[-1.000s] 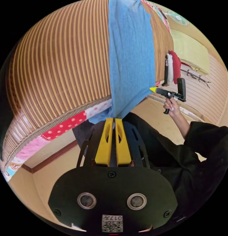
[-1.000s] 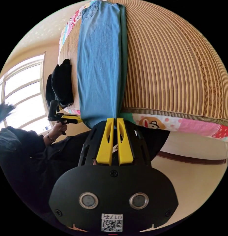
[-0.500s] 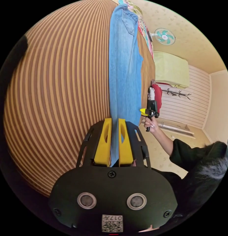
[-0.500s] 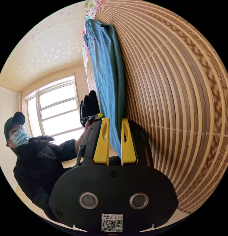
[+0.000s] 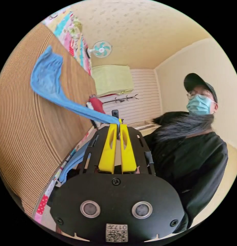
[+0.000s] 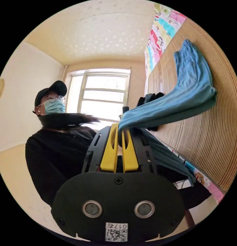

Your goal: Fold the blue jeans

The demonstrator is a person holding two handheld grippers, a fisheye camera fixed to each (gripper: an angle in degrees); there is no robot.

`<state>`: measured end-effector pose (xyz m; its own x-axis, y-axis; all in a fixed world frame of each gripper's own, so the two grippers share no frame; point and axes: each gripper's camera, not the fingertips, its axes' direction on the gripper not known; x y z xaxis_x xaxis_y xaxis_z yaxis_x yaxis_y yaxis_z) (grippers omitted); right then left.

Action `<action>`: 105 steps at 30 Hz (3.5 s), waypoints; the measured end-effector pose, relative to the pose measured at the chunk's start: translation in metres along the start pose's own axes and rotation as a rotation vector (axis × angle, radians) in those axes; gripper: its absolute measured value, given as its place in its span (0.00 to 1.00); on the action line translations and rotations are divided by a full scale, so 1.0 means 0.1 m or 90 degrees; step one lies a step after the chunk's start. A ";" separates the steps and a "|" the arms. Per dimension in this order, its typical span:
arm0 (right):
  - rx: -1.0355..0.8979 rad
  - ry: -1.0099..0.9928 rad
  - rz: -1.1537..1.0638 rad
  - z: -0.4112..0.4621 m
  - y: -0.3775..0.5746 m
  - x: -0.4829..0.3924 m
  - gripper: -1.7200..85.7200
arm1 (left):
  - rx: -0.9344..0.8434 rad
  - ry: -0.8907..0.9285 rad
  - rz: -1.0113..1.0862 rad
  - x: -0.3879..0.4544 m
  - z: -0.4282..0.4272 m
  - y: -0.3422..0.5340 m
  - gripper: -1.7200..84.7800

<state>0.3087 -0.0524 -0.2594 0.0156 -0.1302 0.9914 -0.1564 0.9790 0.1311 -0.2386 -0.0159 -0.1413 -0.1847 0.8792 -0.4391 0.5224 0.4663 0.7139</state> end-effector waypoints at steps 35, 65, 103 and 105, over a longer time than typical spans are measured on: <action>0.026 0.379 0.381 0.53 0.50 1.30 0.15 | -0.070 -0.433 -0.375 -2.34 -0.41 0.58 0.15; -0.036 0.814 0.308 -1.95 -0.68 0.26 0.06 | -0.185 -0.331 -0.344 -4.51 3.80 -0.22 0.11; 0.017 1.046 0.130 2.31 -1.18 1.48 0.39 | 0.028 -1.019 -0.191 -3.12 0.31 0.96 0.33; 0.057 1.064 0.058 2.42 -1.00 1.44 0.38 | 0.056 -1.081 -0.129 -3.07 0.49 1.14 0.33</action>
<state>0.0878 -0.2074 -0.1313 0.9567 0.2795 -0.0816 -0.2674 0.9542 0.1341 -0.0816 -0.2372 0.0487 0.7459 -0.2978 -0.5958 0.6548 0.4916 0.5741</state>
